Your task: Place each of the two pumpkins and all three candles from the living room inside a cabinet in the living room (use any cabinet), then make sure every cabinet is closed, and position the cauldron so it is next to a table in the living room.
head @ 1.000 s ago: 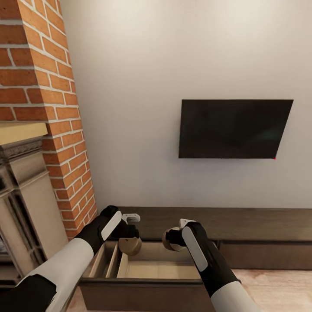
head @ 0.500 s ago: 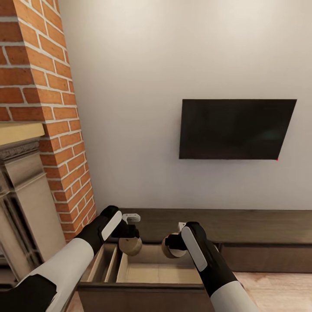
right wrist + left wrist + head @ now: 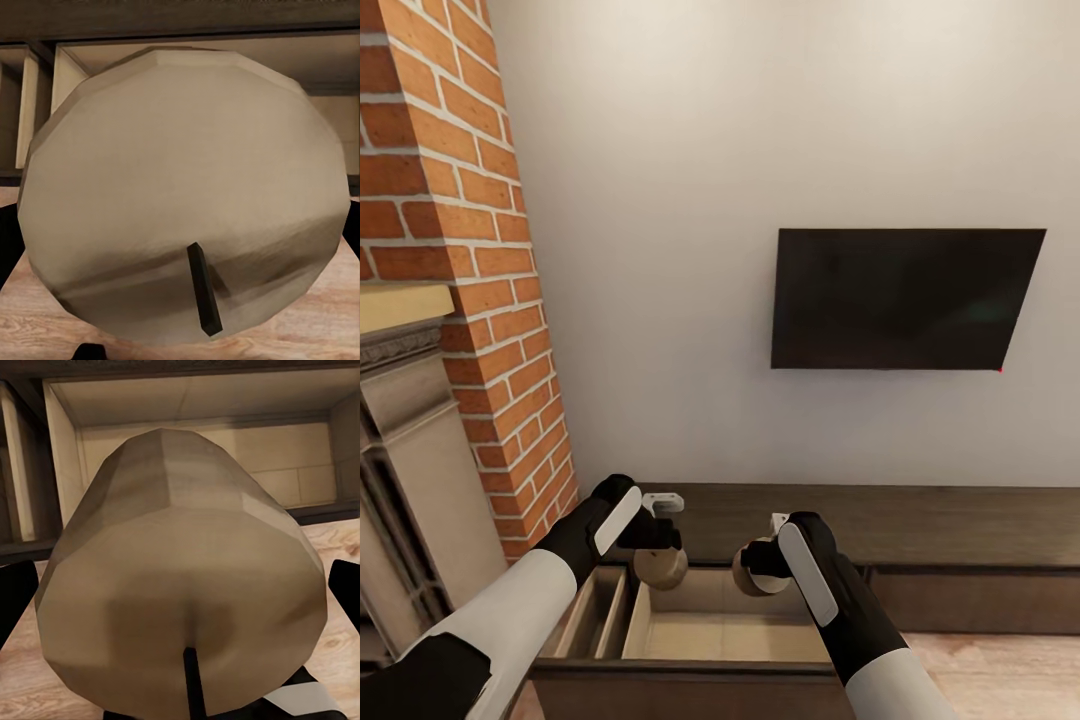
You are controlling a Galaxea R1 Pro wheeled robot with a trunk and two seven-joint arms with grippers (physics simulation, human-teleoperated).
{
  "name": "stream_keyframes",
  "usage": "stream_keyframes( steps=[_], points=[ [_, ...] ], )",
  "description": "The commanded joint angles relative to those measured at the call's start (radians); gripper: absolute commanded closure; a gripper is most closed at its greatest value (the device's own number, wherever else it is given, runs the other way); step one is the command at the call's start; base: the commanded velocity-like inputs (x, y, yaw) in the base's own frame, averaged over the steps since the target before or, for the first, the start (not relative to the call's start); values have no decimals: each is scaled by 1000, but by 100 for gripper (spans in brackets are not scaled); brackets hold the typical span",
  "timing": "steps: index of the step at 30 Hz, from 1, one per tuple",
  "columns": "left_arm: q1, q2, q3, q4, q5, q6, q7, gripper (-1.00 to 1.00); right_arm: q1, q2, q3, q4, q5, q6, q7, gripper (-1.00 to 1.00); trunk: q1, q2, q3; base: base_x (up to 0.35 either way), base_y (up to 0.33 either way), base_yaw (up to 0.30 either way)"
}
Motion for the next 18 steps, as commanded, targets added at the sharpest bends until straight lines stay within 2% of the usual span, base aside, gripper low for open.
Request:
stream_keyframes(
  steps=[1,9,18],
  points=[
    [-1,0,-4,-1,10,2,12,100,-1,0,1,-1,-12,2,-10,100,0,-1,-1,6,-11,0],
    [-1,0,-4,-2,10,0,13,100,-1,0,1,-1,-12,2,-9,100,0,-1,-1,2,-3,0],
    [-1,1,-4,-1,10,0,14,100,0,0,1,-1,-15,2,-8,100,35,-64,-30,0,0,0]
  ],
)
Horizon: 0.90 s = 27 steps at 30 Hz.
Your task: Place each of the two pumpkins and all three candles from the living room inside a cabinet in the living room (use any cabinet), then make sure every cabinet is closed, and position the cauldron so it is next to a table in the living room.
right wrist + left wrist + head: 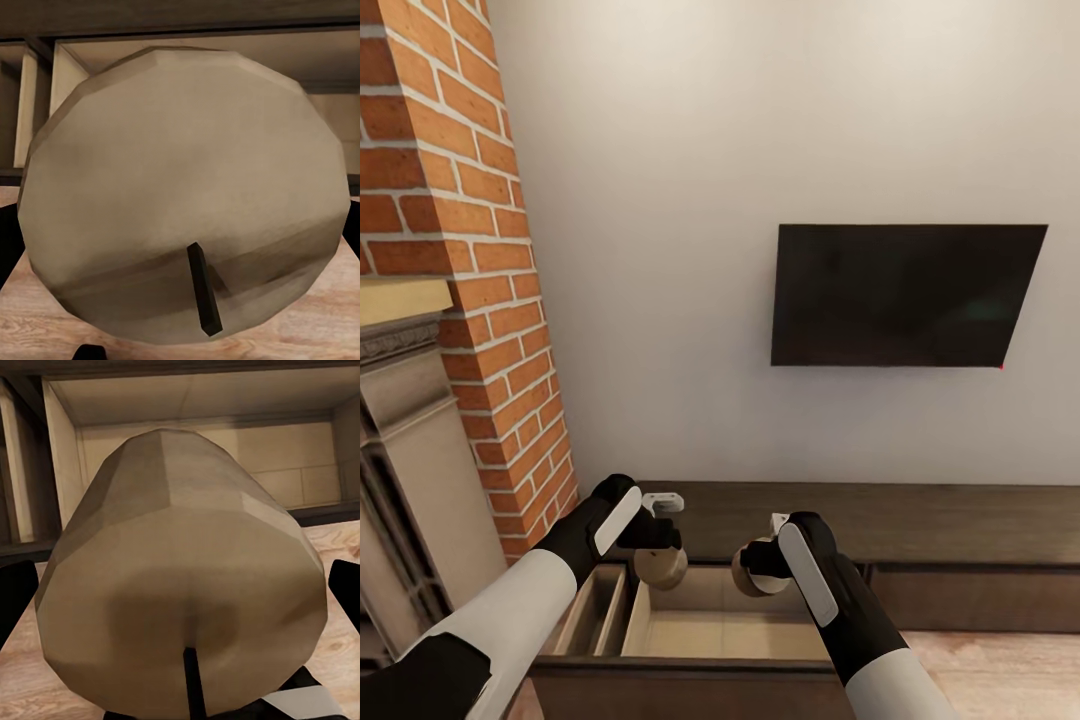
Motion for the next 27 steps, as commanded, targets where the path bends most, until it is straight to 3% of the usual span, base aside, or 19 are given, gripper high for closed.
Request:
stream_keyframes(
  steps=[1,27],
  points=[
    [-1,0,-4,-1,10,2,11,100,-1,0,1,-1,-11,2,-10,100,4,-8,-4,0,0,0],
    [-1,0,-4,-1,9,2,12,100,0,0,1,-4,-13,2,-9,100,104,-190,-86,0,0,0]
  ],
)
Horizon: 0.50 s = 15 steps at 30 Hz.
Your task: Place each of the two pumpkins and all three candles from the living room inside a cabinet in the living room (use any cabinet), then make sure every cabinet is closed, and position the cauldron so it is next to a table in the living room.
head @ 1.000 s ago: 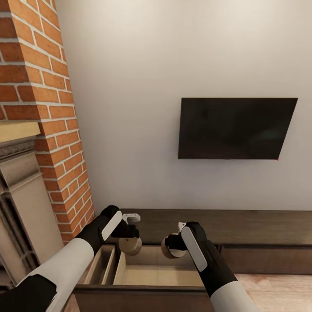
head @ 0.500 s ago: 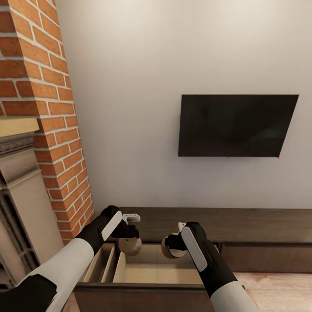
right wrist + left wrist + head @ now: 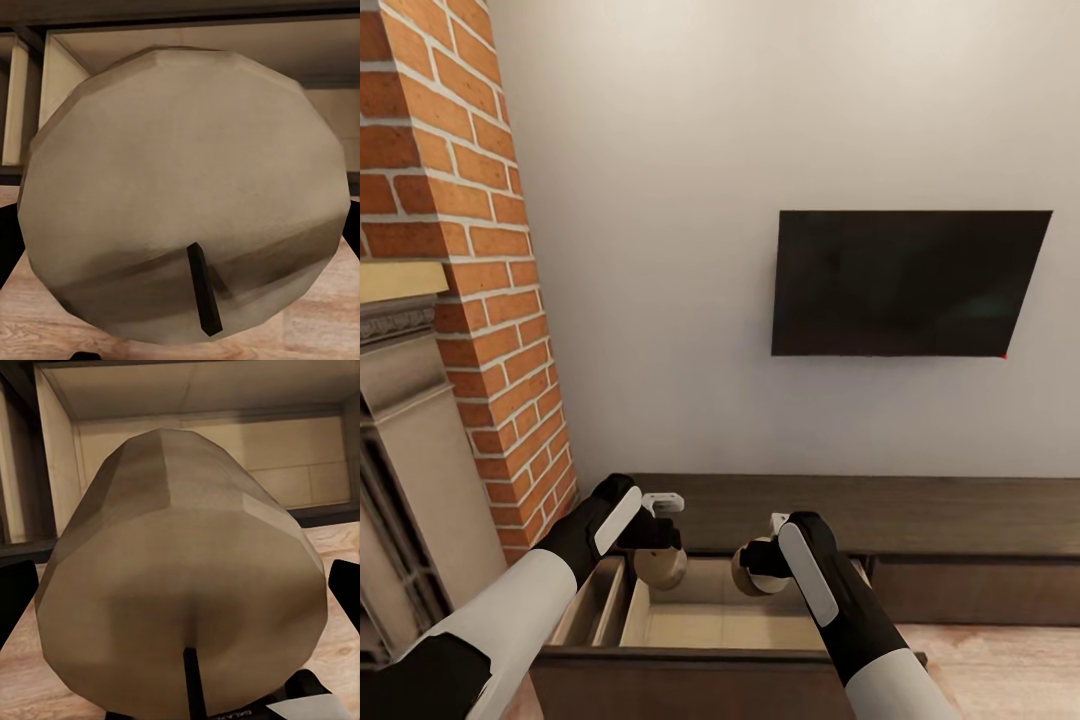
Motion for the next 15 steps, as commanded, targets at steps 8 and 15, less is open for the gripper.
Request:
stream_keyframes(
  steps=[8,15],
  points=[
    [-1,0,-4,-1,9,2,12,100,-1,0,1,-1,-11,2,-10,100,31,-57,-26,0,0,0],
    [-1,0,-4,-2,9,2,12,100,-1,0,1,-1,-11,2,-10,100,58,-106,-48,0,0,0]
  ],
)
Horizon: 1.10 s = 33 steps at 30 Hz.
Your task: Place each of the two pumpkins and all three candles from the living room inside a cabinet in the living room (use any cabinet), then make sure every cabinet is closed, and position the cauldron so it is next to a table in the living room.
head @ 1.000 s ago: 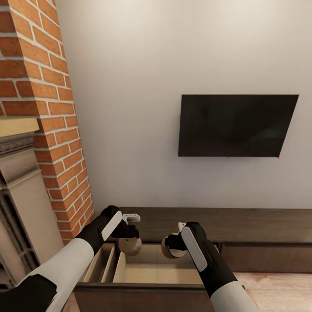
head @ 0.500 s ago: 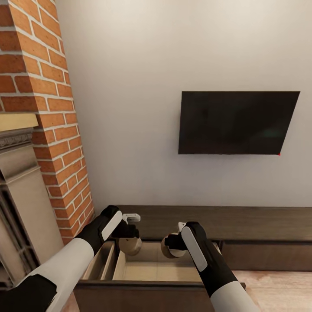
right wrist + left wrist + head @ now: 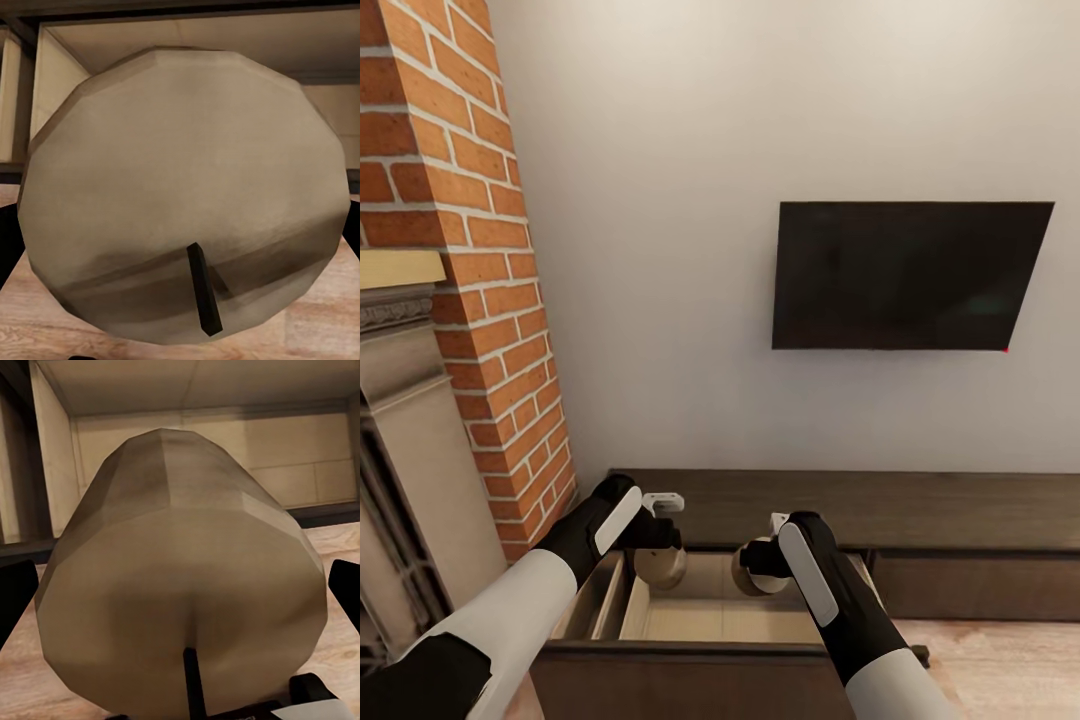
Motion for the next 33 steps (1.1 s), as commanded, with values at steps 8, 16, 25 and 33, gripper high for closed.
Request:
stream_keyframes(
  steps=[8,16,25,33],
  points=[
    [-1,0,-4,-2,10,2,12,100,-1,0,1,-1,-11,2,-9,100,31,-57,-26,0,0,0],
    [-1,0,-4,-2,10,2,10,100,-1,0,1,-1,-11,1,-9,100,61,-113,-51,0,0,0],
    [-1,-1,-4,-2,10,1,10,100,-1,0,1,-1,-11,1,-8,100,96,-176,-80,0,0,0],
    [-1,0,-4,-2,10,1,10,100,-1,1,1,-1,-12,1,-7,100,127,-232,-105,0,0,0]
  ],
)
